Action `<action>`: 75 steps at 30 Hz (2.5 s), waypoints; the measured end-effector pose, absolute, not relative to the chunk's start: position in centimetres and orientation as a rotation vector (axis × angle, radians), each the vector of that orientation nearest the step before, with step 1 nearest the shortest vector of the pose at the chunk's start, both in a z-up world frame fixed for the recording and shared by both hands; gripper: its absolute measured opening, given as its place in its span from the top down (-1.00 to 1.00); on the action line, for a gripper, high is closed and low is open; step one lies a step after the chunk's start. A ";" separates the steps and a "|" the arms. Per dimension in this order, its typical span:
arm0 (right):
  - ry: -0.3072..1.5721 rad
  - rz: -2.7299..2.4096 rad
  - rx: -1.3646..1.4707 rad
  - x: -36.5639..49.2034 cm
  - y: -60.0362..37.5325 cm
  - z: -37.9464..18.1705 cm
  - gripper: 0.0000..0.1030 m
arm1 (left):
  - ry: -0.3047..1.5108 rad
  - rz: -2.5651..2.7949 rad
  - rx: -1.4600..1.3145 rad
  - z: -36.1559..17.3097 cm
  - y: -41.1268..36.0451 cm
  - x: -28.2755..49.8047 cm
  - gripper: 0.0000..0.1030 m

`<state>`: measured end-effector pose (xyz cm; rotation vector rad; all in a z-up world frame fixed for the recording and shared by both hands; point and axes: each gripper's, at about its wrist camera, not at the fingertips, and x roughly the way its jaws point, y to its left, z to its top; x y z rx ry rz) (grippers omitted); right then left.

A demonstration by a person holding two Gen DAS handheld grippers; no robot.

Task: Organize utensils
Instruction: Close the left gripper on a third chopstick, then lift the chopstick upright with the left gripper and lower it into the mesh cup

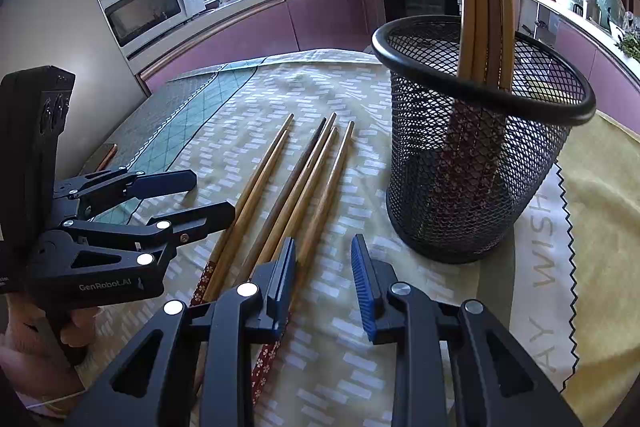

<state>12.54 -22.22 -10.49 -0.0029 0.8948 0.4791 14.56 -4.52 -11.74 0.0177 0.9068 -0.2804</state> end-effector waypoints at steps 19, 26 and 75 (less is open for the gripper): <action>0.899 0.465 -0.026 13.0 -21.5 -10.6 0.57 | 0.912 -0.289 0.071 -11.9 -4.5 15.7 0.22; 0.904 0.462 -0.012 13.7 -21.6 -10.6 0.70 | 0.911 -0.280 0.060 -11.9 -4.5 16.0 0.54; 0.782 0.561 0.013 11.9 -23.3 -6.2 0.89 | 0.880 -0.458 -0.003 -8.7 -5.2 15.6 0.85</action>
